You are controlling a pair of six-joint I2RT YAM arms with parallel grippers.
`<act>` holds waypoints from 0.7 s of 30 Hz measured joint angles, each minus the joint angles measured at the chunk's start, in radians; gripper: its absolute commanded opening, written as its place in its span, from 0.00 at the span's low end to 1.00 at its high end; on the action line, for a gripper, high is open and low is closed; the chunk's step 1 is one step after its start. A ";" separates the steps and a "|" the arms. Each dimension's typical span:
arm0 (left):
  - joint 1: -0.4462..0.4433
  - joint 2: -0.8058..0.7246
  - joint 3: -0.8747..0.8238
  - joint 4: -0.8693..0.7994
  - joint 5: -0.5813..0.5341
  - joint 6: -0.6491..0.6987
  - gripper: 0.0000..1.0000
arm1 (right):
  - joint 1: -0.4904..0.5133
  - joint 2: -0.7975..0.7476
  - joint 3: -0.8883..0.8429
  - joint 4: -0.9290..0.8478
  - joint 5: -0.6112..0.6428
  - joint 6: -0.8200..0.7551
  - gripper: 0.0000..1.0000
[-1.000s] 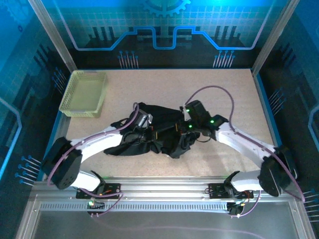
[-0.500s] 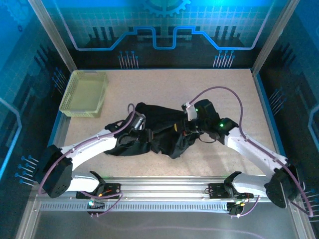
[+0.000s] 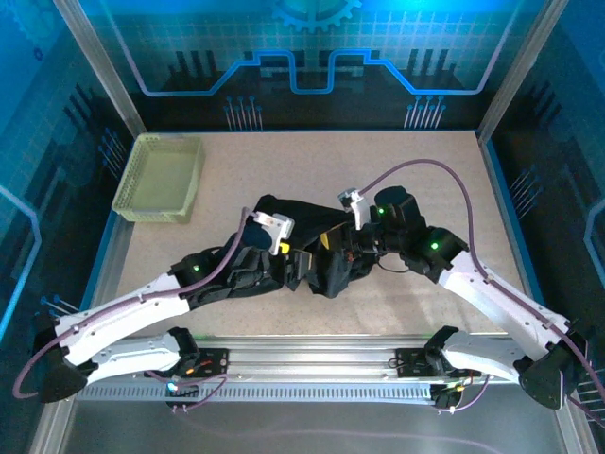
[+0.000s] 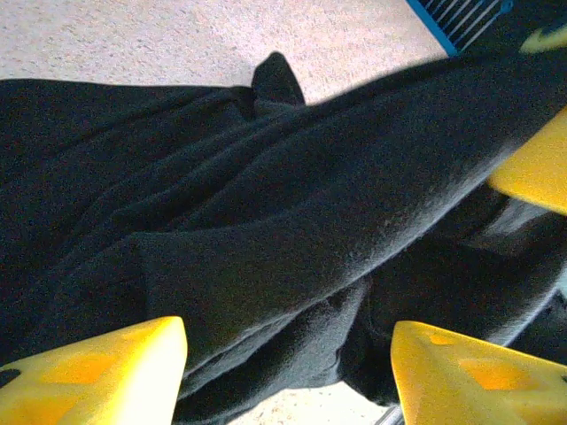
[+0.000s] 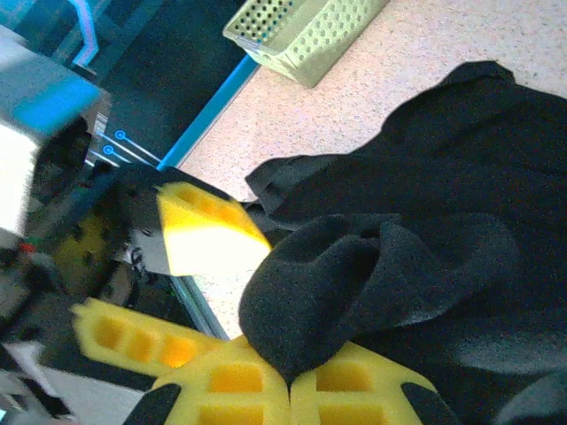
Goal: Fold the inside-out t-shirt
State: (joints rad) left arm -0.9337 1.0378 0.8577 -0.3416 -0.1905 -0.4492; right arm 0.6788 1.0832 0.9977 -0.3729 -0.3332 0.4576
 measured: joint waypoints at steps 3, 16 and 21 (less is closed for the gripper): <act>-0.018 0.054 0.003 0.009 0.000 0.016 0.60 | 0.017 0.005 0.017 0.000 0.004 -0.003 0.00; -0.032 0.158 0.064 0.008 -0.098 0.034 0.28 | 0.067 0.019 0.029 -0.005 0.059 -0.015 0.00; -0.032 0.160 0.064 0.007 -0.092 0.054 0.00 | 0.036 0.045 0.068 -0.067 0.151 -0.010 0.00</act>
State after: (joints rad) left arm -0.9653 1.1976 0.9218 -0.3344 -0.2829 -0.3950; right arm 0.7147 1.1286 1.0657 -0.4397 -0.1825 0.4473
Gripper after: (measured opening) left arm 0.064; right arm 0.062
